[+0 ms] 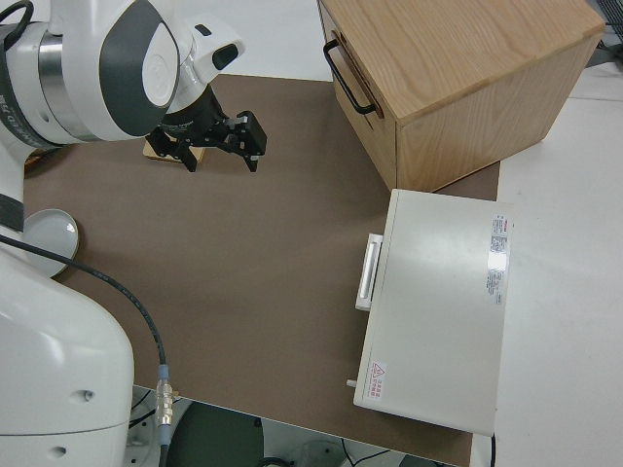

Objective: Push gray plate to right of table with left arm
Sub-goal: 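Lower the left gripper beside the gray plate's edge nearest the robot's left side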

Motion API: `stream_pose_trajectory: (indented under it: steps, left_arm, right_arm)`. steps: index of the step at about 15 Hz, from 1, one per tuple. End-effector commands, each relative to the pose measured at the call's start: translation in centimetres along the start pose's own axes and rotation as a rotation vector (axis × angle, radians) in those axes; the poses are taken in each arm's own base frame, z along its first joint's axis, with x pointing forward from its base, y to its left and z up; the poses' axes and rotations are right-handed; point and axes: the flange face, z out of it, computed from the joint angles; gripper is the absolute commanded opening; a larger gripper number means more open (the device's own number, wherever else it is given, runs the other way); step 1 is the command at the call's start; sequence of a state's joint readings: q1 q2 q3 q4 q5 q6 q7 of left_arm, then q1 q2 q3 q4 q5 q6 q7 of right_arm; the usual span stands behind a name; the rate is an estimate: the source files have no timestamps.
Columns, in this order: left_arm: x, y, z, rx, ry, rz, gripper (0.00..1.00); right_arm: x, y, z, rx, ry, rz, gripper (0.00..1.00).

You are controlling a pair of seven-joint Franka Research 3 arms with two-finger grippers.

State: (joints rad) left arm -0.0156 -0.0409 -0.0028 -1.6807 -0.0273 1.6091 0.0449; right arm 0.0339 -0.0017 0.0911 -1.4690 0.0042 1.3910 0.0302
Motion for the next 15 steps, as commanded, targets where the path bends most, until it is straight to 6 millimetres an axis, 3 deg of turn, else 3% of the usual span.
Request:
stream_pose_trajectory:
  steps: [1, 10, 15]
  left_arm:
    - [-1.2, -0.8, 2.1, -0.01, -0.054, -0.029, 0.99]
    - [-1.4, -0.7, 3.8, -0.014, -0.074, -0.03, 0.99]
    - [-3.8, -0.6, 7.0, -0.013, -0.025, -0.032, 0.99]
  right_arm:
    - [-0.4, 0.3, -0.3, 0.008, -0.004, 0.003, 0.983]
    - [-0.4, 0.3, -0.3, 0.008, -0.005, 0.004, 0.983]
    - [-0.4, 0.3, -0.3, 0.008, -0.004, 0.004, 0.983]
